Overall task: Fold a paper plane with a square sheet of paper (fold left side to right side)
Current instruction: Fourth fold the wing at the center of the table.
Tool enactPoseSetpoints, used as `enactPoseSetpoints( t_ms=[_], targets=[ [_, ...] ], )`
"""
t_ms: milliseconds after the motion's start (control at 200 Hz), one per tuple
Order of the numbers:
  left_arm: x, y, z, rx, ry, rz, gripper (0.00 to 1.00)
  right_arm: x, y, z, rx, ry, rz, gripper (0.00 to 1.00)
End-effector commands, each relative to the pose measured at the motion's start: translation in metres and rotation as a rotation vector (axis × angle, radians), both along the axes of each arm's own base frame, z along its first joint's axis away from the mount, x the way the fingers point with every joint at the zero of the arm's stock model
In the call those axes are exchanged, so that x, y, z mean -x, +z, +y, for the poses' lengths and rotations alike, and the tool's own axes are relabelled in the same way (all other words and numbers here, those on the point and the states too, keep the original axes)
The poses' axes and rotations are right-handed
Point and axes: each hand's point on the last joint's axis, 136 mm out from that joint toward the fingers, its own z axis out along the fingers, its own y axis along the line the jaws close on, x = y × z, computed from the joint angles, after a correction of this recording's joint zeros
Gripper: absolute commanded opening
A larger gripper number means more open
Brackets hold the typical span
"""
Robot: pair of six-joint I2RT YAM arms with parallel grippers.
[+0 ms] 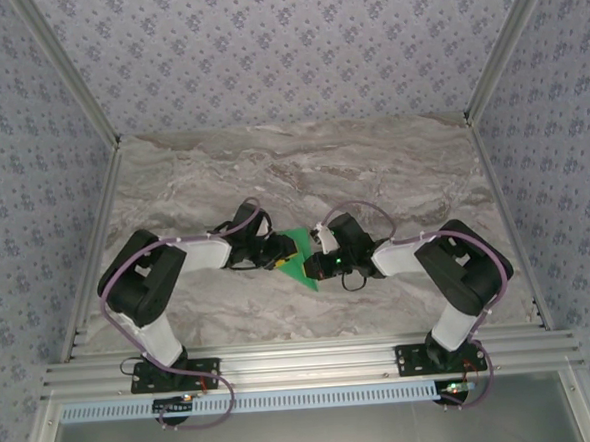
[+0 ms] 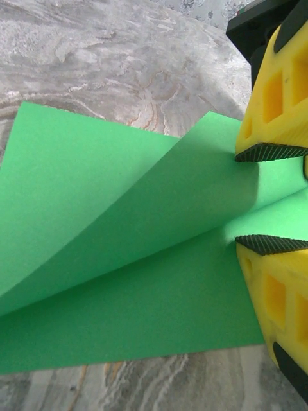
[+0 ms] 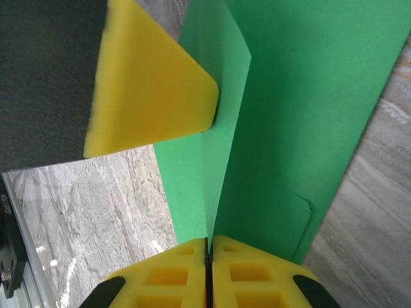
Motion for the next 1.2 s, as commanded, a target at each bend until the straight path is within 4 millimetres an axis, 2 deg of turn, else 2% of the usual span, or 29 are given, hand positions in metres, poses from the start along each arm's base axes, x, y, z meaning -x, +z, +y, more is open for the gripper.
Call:
enactPoseSetpoints(
  t_ms=[0, 485, 874, 1009, 1194],
  targets=[
    [-0.003, -0.003, -0.006, -0.007, -0.002, 0.003, 0.38, 0.002, -0.006, -0.002, -0.002, -0.008, 0.029, 0.07],
    [0.000, -0.015, 0.001, -0.069, -0.004, 0.033, 0.38, -0.003, 0.004, -0.002, -0.026, -0.007, 0.019, 0.15],
    [0.001, -0.017, 0.002, -0.081, -0.007, 0.040, 0.37, -0.022, 0.044, -0.011, -0.108, -0.027, -0.018, 0.36],
    [0.000, -0.015, 0.002, -0.081, -0.008, 0.036, 0.37, -0.032, 0.042, -0.018, -0.114, -0.056, 0.019, 0.37],
    [0.000, -0.015, 0.002, -0.083, -0.010, 0.036, 0.37, -0.038, 0.035, -0.009, -0.129, -0.055, 0.082, 0.36]
  ],
)
